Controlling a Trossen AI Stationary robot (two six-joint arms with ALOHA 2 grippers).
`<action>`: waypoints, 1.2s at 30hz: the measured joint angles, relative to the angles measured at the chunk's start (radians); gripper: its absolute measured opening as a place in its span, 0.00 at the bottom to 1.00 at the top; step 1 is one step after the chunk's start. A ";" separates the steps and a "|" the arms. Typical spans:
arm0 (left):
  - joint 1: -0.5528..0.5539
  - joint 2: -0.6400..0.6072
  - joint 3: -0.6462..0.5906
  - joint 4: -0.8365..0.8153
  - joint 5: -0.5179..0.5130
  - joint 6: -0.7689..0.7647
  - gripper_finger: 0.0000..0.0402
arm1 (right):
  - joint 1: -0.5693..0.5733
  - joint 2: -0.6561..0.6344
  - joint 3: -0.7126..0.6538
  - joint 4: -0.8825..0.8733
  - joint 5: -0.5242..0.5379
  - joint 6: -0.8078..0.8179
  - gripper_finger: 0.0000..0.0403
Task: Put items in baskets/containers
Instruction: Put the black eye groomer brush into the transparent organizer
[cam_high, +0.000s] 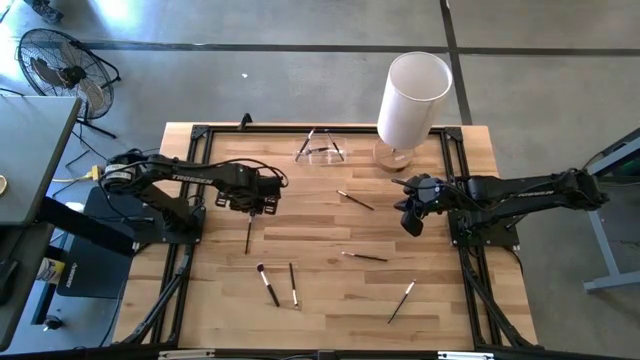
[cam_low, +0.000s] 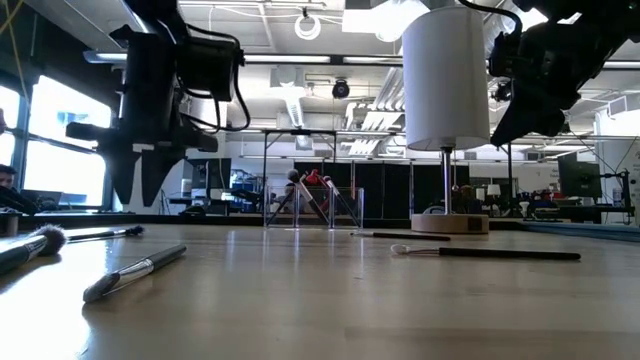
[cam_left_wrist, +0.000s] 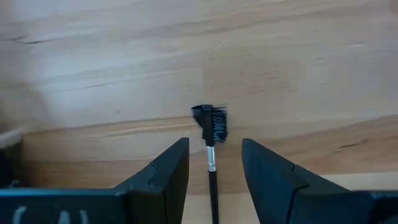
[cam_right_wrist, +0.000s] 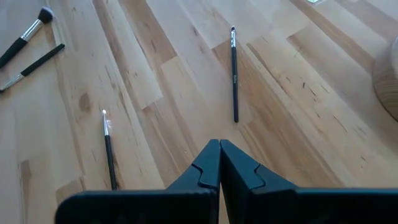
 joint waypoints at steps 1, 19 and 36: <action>0.000 0.000 -0.007 0.001 0.000 -0.002 0.36 | 0.000 0.000 0.000 0.000 0.002 0.000 0.00; 0.000 0.048 -0.044 0.099 -0.008 -0.025 0.36 | 0.000 0.000 0.000 0.000 0.001 0.000 0.00; 0.000 0.172 -0.040 0.145 0.019 -0.055 0.22 | 0.000 0.000 0.000 0.009 -0.007 0.000 0.00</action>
